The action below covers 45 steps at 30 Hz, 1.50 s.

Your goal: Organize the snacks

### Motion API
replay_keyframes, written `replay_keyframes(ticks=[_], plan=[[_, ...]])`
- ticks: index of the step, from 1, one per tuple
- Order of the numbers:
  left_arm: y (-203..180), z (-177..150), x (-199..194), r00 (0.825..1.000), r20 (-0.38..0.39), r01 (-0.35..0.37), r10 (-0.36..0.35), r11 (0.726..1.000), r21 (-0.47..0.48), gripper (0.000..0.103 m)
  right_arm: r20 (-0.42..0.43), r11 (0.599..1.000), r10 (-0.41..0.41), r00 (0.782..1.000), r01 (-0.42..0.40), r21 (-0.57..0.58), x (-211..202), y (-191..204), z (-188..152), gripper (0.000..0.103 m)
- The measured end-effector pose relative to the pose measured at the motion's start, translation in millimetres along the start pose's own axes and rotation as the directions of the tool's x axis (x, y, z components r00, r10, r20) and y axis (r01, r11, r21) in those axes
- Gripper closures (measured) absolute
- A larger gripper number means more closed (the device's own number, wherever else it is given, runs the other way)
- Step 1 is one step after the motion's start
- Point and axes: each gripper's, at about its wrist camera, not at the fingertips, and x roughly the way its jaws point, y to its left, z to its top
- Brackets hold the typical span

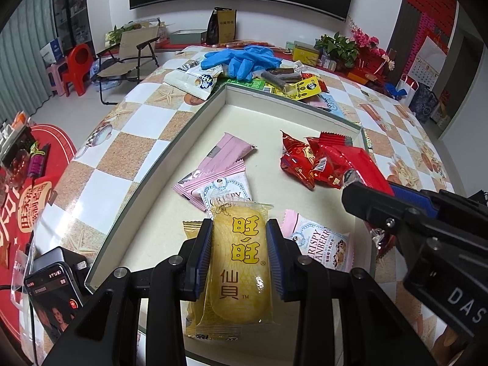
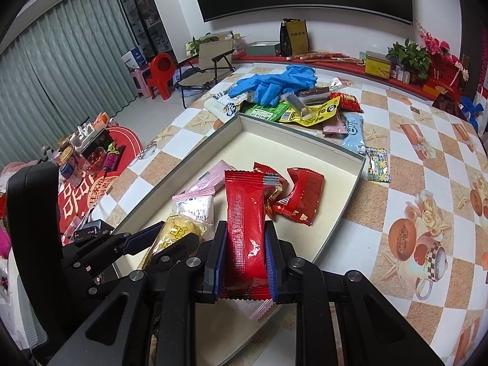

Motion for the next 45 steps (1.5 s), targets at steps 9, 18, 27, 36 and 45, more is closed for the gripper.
replay_keyframes(ticks=[9,18,27,36,45], plan=[[2.0,-0.3,3.1,1.000,-0.007,-0.007,0.007,1.000,0.002,0.066,-0.063,1.000,-0.016,0.998,0.014,-0.024,12.9,3.3,1.3,0.079],[2.7,-0.5,4.0,1.000,-0.010,-0.008,0.008,1.000,0.003,0.066,-0.079,0.999,-0.024,0.997,0.021,-0.036,12.8,5.1,3.0,0.079],[6.0,-0.9,7.8,0.999,-0.027,-0.019,0.019,1.000,0.000,0.055,-0.092,0.999,-0.013,0.996,0.010,-0.036,15.5,7.3,4.4,0.079],[5.5,-0.3,-3.4,1.000,-0.012,0.008,-0.008,1.000,0.001,0.022,-0.058,1.000,-0.016,0.998,0.015,-0.017,7.3,5.8,8.3,0.017],[-9.5,-10.3,-15.1,0.999,-0.029,0.042,-0.040,0.997,0.070,0.018,-0.075,0.999,-0.018,0.997,0.015,-0.044,3.3,11.6,7.4,0.017]])
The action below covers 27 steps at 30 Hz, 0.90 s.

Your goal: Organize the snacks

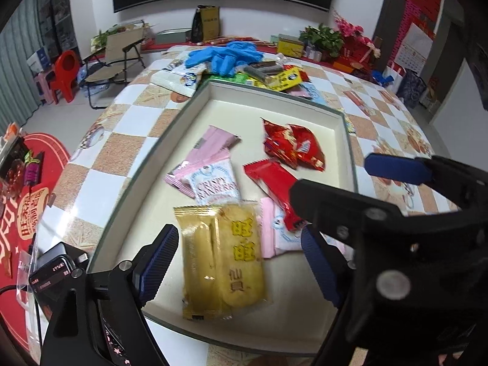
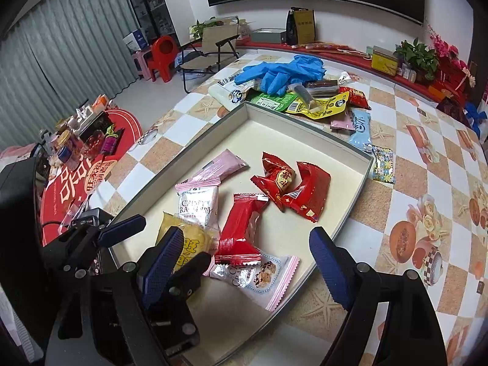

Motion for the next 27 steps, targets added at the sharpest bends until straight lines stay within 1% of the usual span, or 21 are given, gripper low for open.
replay_keyframes(ticks=[6,7,9,11,12,14,17,18,20,22,27], plan=[[-1.0,-6.1,-7.4,1.000,0.021,-0.009,0.009,1.000,-0.016,0.018,-0.013,1.000,0.003,1.000,-0.002,0.004,-3.4,-1.4,-1.9,0.017],[-0.8,-7.4,-9.9,0.999,0.036,-0.009,0.009,1.000,-0.016,0.018,-0.015,1.000,0.002,1.000,-0.002,0.006,-3.9,-2.0,-2.4,0.017],[0.5,-10.1,-15.2,0.997,0.064,-0.038,0.040,0.999,-0.039,0.018,-0.023,1.000,0.000,1.000,0.001,0.007,-3.7,-3.2,-3.5,0.017],[3.8,-14.9,-25.3,0.990,0.128,-0.041,0.052,0.996,-0.085,0.018,-0.026,1.000,0.000,1.000,0.000,0.009,-3.8,-4.3,-5.1,0.017],[4.8,-15.5,-28.4,0.989,0.137,-0.049,0.063,0.994,-0.102,0.018,-0.028,1.000,0.001,1.000,0.000,0.011,-3.9,-4.9,-6.3,0.017],[5.3,-15.2,-30.7,0.988,0.121,-0.082,0.096,0.990,-0.115,0.018,-0.034,1.000,0.004,0.999,-0.004,0.014,-3.6,-5.3,-8.3,0.017],[3.5,-13.9,-28.6,0.987,0.091,-0.122,0.130,0.989,-0.088,0.018,-0.037,1.000,0.006,0.999,-0.005,0.011,-4.3,-4.1,-9.9,0.017],[3.6,-14.8,-26.8,0.988,0.068,-0.129,0.135,0.988,-0.086,0.018,-0.038,1.000,0.006,0.999,-0.006,0.007,-4.6,-3.2,-10.2,0.017],[3.6,-16.0,-24.0,0.991,0.043,-0.126,0.129,0.989,-0.078,0.018,-0.036,1.000,0.004,0.999,-0.004,0.001,-5.4,-1.7,-10.0,0.017],[3.6,-18.2,-23.6,0.990,0.041,-0.133,0.137,0.988,-0.074,0.018,-0.035,1.000,0.006,0.999,-0.006,0.000,-6.2,-0.8,-9.6,0.017],[3.7,-20.3,-23.5,0.992,0.030,-0.123,0.125,0.990,-0.072,0.018,-0.035,1.000,0.004,0.999,-0.004,-0.004,-7.4,1.5,-9.5,0.017]])
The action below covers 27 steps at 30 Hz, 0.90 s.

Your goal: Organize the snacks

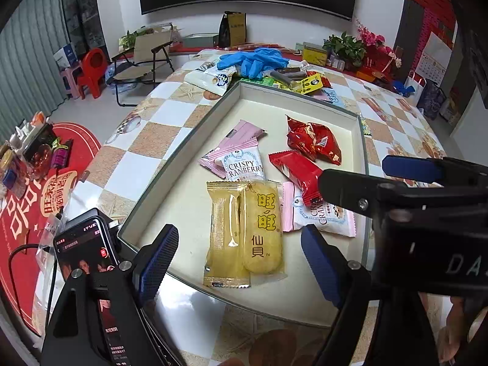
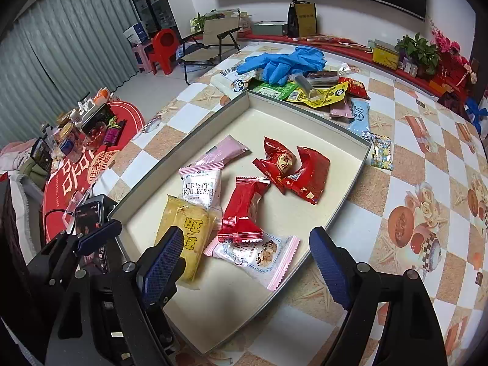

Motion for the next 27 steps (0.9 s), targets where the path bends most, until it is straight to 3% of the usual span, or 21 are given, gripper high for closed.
replay_keyframes(ticks=[21,27], plan=[[-2.0,-5.2,-2.7,1.000,-0.018,0.013,-0.013,1.000,0.003,0.018,0.007,1.000,0.000,1.000,0.000,-0.003,-4.5,3.8,-0.2,0.017],[-2.3,-7.6,-7.1,1.000,0.012,-0.003,0.003,1.000,0.002,0.018,0.004,1.000,-0.003,1.000,0.003,-0.005,-6.2,4.8,-3.4,0.017]])
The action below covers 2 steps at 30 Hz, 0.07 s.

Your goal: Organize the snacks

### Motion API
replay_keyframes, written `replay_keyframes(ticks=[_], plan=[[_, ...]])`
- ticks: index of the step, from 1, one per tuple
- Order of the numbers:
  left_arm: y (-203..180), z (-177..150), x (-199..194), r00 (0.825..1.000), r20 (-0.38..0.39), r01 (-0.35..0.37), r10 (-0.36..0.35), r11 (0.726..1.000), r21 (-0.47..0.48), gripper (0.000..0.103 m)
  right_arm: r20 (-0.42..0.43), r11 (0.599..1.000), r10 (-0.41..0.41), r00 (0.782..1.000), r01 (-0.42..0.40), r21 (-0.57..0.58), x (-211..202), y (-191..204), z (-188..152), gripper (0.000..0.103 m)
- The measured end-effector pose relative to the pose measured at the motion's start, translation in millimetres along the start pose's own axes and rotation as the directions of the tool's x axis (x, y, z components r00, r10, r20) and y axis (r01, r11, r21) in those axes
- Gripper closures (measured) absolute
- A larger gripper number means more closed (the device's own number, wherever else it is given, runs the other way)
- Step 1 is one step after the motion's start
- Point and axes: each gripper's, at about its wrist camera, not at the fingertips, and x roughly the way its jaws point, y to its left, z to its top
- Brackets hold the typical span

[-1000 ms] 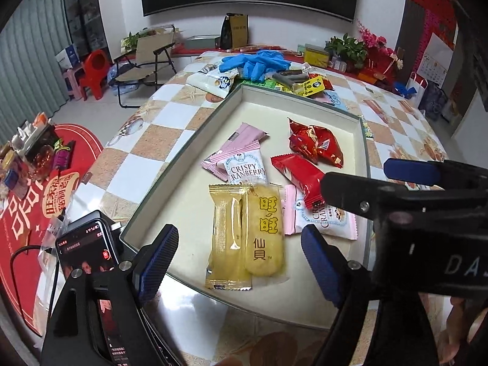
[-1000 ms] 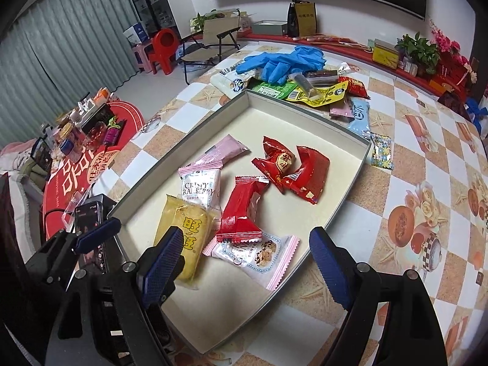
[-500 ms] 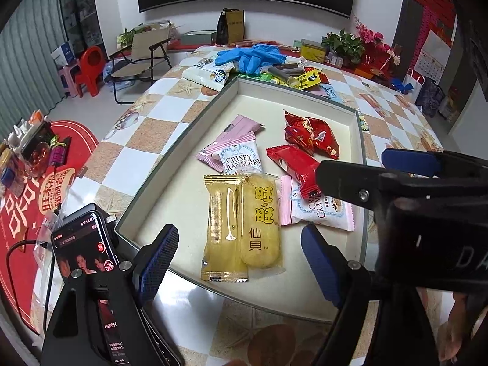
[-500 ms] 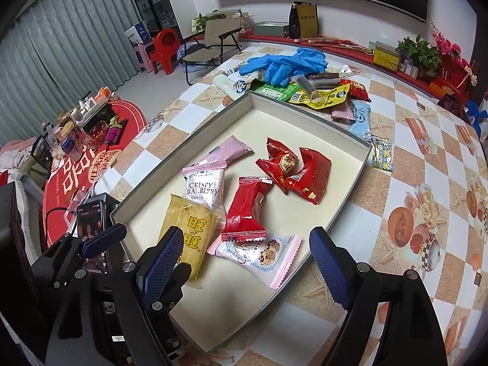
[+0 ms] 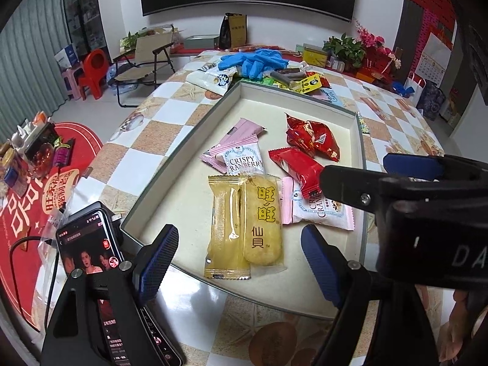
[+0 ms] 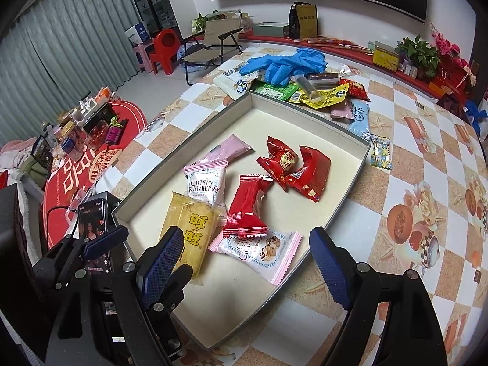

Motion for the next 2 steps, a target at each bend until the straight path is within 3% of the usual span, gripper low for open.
replay_keyframes(ticks=[2], plan=[[-1.6,-0.2,-0.3,1.000,-0.006,0.008,-0.008,1.000,0.007,0.018,0.002,1.000,0.000,1.000,0.000,0.002,-0.7,-0.9,-1.2,0.017]])
